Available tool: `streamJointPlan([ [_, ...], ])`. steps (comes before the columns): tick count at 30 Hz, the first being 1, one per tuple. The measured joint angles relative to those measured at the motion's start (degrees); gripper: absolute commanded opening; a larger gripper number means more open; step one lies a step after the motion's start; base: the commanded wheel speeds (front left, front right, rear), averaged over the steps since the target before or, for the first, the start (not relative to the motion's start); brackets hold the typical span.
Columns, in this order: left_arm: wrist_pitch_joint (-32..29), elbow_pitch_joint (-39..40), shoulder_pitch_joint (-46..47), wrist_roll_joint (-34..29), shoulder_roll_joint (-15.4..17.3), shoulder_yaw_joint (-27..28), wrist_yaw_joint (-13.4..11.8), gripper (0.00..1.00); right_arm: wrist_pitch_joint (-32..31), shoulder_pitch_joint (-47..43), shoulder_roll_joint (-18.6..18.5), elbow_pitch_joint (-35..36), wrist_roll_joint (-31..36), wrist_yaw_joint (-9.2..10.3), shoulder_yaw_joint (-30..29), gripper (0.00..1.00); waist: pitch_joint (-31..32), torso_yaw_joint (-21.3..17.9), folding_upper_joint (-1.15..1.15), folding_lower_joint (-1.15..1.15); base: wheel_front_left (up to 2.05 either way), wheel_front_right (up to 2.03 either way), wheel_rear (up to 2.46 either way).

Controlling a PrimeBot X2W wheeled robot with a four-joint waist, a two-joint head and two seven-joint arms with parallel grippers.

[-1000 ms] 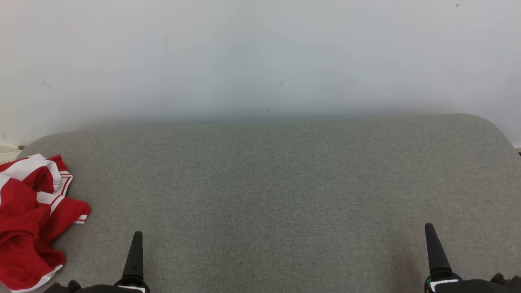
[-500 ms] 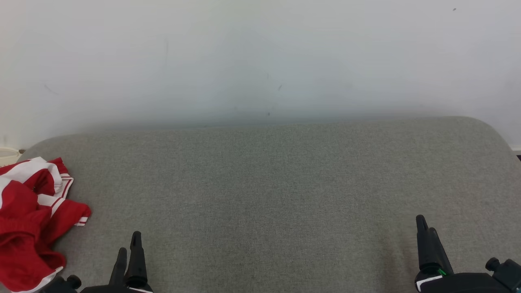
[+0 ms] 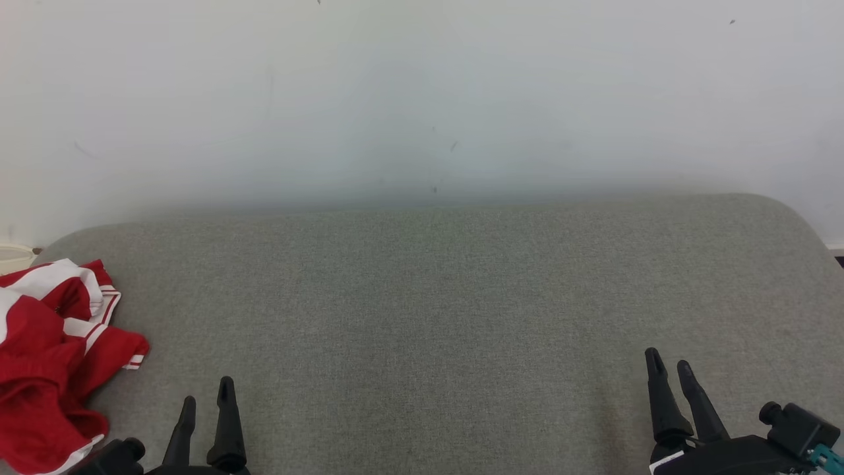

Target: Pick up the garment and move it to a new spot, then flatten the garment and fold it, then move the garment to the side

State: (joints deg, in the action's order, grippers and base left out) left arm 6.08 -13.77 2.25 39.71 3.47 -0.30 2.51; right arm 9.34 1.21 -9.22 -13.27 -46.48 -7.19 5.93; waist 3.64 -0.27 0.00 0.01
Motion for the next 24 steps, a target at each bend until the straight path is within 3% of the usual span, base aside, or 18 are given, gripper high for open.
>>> streamJointPlan([
  [24,3.9,-3.2,-0.9,-15.9,1.6,-0.8,2.1,1.00,-6.9,-0.2,2.7,0.2,19.0,-0.02,-3.1,1.00,1.9,0.0,0.00,-0.01,0.00,0.00,0.00],
])
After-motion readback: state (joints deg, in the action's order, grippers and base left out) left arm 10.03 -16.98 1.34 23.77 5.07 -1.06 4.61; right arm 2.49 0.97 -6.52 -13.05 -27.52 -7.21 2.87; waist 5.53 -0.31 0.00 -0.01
